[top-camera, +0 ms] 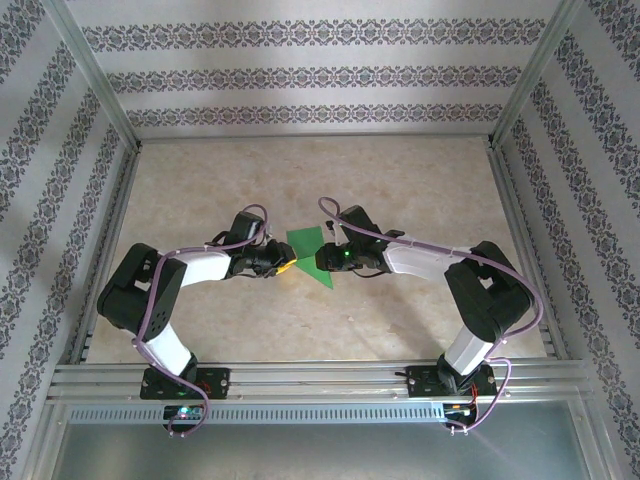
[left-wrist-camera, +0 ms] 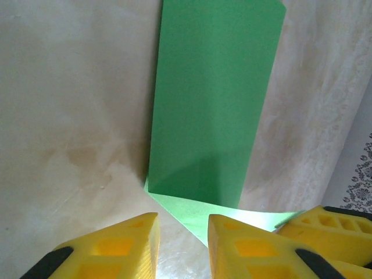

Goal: Fold a paper plane with a square sheet of paper (pick it up from the middle)
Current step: Fourth fold the wing at the center of the table.

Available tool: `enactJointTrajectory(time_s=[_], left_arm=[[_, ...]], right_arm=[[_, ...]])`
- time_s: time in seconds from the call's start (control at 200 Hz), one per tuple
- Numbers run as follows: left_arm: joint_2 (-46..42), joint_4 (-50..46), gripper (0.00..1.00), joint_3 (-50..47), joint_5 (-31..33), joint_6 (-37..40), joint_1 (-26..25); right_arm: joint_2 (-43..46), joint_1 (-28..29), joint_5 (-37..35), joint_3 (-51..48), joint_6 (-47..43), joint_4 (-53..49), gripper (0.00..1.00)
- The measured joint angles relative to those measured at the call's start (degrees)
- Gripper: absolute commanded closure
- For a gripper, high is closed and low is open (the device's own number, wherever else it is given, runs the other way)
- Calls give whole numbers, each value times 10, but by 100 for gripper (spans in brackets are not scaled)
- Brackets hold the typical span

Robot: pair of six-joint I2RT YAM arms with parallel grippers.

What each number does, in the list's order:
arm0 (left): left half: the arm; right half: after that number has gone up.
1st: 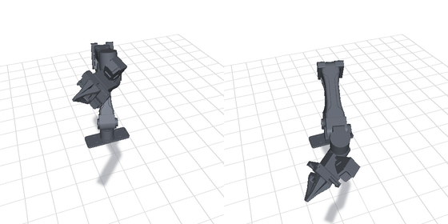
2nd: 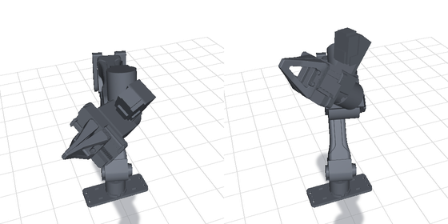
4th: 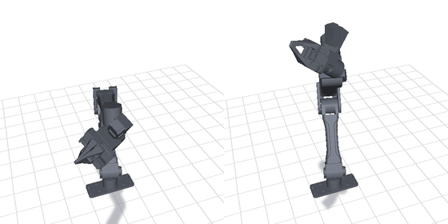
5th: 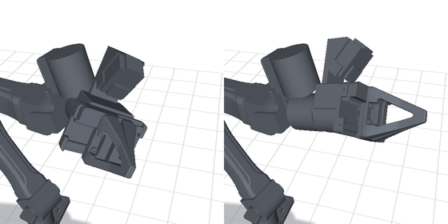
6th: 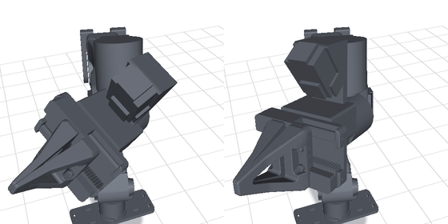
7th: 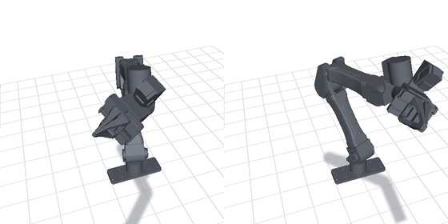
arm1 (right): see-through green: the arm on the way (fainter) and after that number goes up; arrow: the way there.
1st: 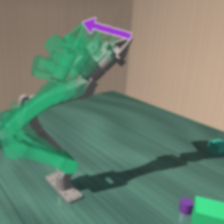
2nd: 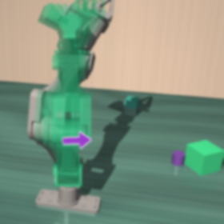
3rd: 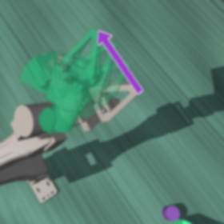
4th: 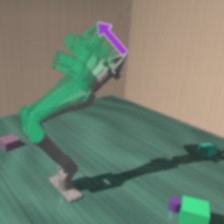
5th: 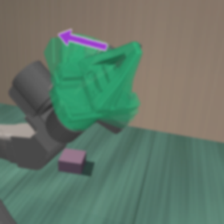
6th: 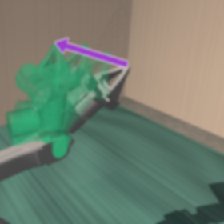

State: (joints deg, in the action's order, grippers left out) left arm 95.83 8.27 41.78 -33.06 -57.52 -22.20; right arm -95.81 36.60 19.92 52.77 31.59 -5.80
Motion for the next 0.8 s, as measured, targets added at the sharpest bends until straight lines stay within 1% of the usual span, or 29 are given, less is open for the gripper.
enactJointTrajectory(time_s=[0.275, 0.355, 0.475, 0.59, 0.695, 0.799], left_arm=[[5, 4, 75, 1, -2, -5, -3], [5, 4, 76, 1, -2, -7, -3], [7, 4, 77, 1, -2, -9, -3], [11, 4, 77, 2, -2, -10, -3], [11, 3, 77, 4, -2, -10, -3], [11, 1, 76, 7, 3, -10, -3]], right_arm=[[-13, 8, 14, 25, -4, 0, 78], [-23, 10, 13, 30, -3, 0, 78], [-25, 10, -6, 30, -2, -5, 77], [-21, 7, -28, 28, 0, -8, 73], [3, 6, -45, 18, -1, -13, 72], [35, 8, -40, 13, -12, -11, 70]])
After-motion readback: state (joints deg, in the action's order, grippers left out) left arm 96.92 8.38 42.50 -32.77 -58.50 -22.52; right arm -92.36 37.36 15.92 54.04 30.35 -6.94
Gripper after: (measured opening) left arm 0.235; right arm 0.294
